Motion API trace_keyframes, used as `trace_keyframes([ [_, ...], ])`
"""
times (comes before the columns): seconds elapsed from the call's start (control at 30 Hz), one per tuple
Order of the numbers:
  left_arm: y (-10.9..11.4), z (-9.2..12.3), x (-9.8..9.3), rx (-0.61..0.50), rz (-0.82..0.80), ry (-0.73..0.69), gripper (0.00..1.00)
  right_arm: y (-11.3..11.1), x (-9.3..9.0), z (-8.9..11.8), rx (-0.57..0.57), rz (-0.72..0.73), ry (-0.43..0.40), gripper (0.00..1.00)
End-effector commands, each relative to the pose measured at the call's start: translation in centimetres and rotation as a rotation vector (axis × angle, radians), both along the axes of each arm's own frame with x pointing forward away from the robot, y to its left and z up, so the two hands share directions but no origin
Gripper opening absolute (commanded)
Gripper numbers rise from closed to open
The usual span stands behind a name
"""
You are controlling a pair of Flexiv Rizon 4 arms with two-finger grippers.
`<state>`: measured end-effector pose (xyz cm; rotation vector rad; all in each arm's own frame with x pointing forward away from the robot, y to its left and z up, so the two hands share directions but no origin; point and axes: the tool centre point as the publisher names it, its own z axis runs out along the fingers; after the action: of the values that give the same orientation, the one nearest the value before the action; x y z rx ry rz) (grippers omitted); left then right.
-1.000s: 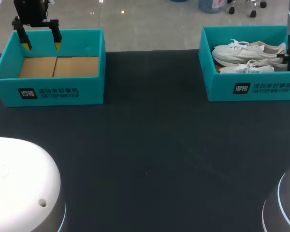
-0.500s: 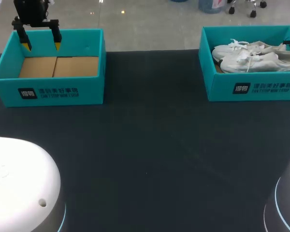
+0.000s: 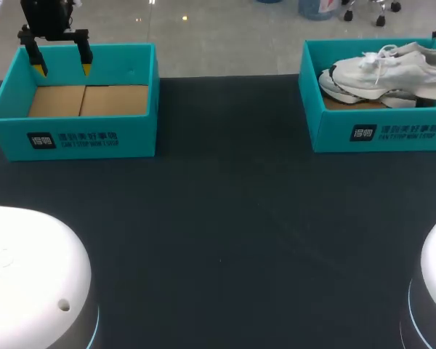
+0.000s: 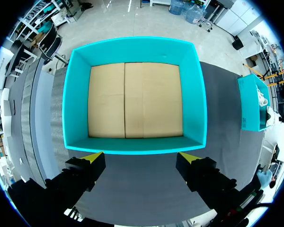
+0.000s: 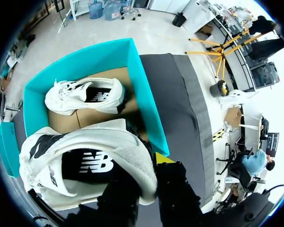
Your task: Take the shoe out of the shoebox, open the shoe tongue, remove and reinsert the insole, then place the shoe into the shoebox
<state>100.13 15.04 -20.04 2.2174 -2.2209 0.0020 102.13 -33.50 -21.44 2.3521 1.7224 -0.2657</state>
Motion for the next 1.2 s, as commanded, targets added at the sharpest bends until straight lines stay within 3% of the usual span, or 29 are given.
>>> trace_keyframes([
  [0.03,0.0,0.0,0.0,0.001,0.001,0.0,1.0,1.4,-0.6,4.1,-0.017,0.007,-0.005,0.0],
  [0.33,0.0,0.0,0.0,0.001,0.001,0.0,1.0,2.6,-0.9,6.6,0.017,-0.012,-0.004,0.0],
  [0.87,0.0,0.0,0.0,0.001,0.001,0.0,1.0,2.6,-0.9,6.6,0.017,-0.012,-0.004,0.0],
  [1.2,0.0,0.0,0.0,0.001,0.001,0.0,1.0,6.2,-6.4,6.2,-0.011,0.027,0.014,0.0],
])
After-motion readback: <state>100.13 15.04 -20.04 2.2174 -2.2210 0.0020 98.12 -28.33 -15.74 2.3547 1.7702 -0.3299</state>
